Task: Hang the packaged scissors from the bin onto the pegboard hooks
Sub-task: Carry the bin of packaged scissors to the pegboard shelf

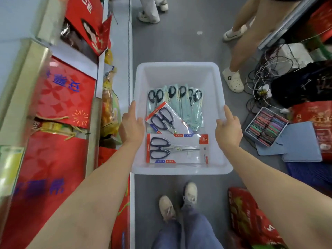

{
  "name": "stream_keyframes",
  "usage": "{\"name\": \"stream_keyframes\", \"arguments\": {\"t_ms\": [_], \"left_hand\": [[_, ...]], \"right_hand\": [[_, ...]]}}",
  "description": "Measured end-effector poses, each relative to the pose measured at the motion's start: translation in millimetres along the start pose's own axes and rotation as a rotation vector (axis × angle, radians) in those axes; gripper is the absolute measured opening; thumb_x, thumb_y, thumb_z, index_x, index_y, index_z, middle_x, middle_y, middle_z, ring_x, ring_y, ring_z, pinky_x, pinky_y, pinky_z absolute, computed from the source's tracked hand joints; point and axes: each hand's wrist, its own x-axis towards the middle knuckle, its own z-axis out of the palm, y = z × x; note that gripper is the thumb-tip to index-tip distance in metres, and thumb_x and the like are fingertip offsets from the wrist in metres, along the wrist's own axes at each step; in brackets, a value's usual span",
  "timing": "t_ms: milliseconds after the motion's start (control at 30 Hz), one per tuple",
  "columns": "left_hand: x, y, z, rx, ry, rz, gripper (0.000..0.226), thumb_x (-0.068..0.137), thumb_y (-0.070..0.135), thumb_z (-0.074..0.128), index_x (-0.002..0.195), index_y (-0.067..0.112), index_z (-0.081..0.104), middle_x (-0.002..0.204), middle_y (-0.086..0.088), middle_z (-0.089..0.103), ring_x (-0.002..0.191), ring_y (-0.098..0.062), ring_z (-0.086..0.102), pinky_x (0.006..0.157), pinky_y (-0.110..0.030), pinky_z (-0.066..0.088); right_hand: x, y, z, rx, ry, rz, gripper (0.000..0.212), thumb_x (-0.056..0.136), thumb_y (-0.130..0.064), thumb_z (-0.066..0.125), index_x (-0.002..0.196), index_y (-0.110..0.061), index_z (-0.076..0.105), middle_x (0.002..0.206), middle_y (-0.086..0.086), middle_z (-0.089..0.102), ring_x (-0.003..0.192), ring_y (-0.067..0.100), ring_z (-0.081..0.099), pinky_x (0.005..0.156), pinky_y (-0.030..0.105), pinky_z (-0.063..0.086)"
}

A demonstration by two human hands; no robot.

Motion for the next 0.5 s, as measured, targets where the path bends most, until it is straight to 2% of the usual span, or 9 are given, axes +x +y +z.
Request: {"name": "stream_keyframes", "arguments": {"t_ms": [67,200,367,500], "left_hand": [[29.5,7.7,16.5,-0.013,-0.011,-0.007,0.060,0.098,0.018,0.056,0.152,0.025,0.030,0.118,-0.019,0.060,0.103,-0.034,0.060,0.081,-0.038,0.046],[81.1,19.2,52.0,0.026,-0.002,-0.033,0.060,0.099,0.020,0.053,0.153,0.029,0.027,0.115,-0.015,0.059,0.101,-0.032,0.060,0.076,-0.032,0.038],[128.4,21.0,90.7,0.006,0.001,-0.074,0.059,0.099,0.022,0.053,0.151,0.033,0.026,0.112,-0.013,0.058,0.096,-0.035,0.062,0.083,-0.046,0.050],[154.5,17.4,112.7,-0.013,-0.023,-0.098,0.058,0.098,0.022,0.053,0.149,0.035,0.028,0.113,-0.012,0.058,0.096,-0.035,0.062,0.082,-0.045,0.051]], "right_hand": [[30.3,-6.7,13.0,-0.006,-0.001,0.013,0.051,0.100,-0.021,0.045,0.147,-0.036,0.031,0.111,0.009,0.051,0.080,0.023,0.047,0.073,0.033,0.037],[86.5,-16.7,41.3,-0.020,-0.014,0.014,0.051,0.101,-0.021,0.044,0.147,-0.036,0.031,0.109,0.008,0.051,0.077,0.023,0.047,0.072,0.034,0.037],[136.9,-23.3,76.4,-0.024,-0.020,0.029,0.051,0.101,-0.021,0.044,0.147,-0.038,0.030,0.115,0.006,0.051,0.076,0.022,0.048,0.074,0.033,0.036],[160.8,-26.8,97.2,-0.041,-0.042,0.049,0.051,0.101,-0.021,0.043,0.148,-0.038,0.029,0.116,0.005,0.050,0.076,0.022,0.048,0.074,0.032,0.035]]}}
